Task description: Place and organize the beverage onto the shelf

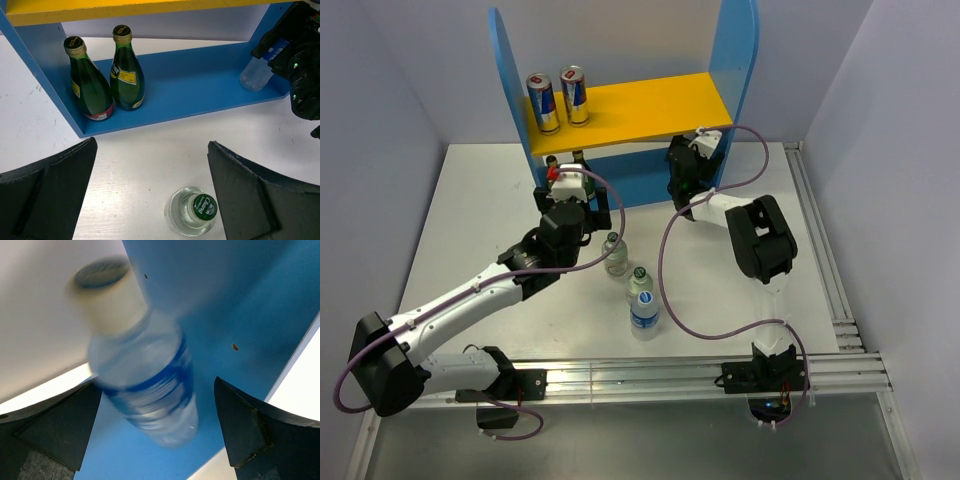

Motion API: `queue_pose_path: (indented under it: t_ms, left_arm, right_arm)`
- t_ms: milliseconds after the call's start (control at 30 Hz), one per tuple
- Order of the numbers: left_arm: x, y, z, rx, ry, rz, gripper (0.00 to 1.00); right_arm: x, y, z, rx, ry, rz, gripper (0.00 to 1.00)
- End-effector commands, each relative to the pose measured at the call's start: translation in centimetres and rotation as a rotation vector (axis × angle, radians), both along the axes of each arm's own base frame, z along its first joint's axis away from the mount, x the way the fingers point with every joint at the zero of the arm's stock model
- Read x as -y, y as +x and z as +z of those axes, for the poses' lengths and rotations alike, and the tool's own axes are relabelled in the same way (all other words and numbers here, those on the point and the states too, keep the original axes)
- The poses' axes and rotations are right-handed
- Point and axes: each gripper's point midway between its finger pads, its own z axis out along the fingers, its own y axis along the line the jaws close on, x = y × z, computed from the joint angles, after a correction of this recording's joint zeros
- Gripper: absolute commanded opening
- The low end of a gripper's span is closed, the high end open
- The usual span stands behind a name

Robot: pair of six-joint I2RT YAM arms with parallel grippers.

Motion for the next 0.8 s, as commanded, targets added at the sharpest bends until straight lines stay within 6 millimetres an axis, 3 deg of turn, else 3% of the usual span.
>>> queue_pose_path:
  t_ms: [0, 233, 433, 633, 667, 733, 767]
  left_arm:
    - [0.1, 0.1, 0.9, 0.03, -0.02, 0.004, 0.99]
    - [0.1, 0.0, 1.1, 0.033, -0.029, 0.002, 0.99]
    - [-0.3, -0.1, 1.7, 0.043, -0.036, 0.014, 0.99]
    - [-0.4, -0.2, 2.2, 0.05, -0.04, 0.016, 0.99]
    - [-0.4, -0.2, 2.2, 0.05, -0.042, 0.015, 0.99]
    - [-0.4, -0.1, 2.1, 0.05, -0.036, 0.017, 0.99]
    - [-0.3, 0.0, 2.1, 0.051, -0.034, 0.02, 0.99]
  right_arm:
    - [-0.2, 0.2, 3.8, 0.058, 0.018, 0.035, 1.0]
    - [-0.3, -2.7, 3.4, 0.031, 0.044, 0.095, 1.0]
    - [-0.7, -6.5, 3.1, -0.014, 0.063, 0.142, 1.0]
    - [-1.2, -12.9, 4.5, -0.025, 0.076, 0.173, 1.0]
    - [-0.5, -14.8, 4.6, -0.037, 0.074, 0.162, 1.0]
    - [-1.7, -17.4, 4.6, -0.05, 0.1, 0.189, 1.0]
    - [-0.7, -19.7, 4.6, -0.069, 0.094, 0.167, 1.0]
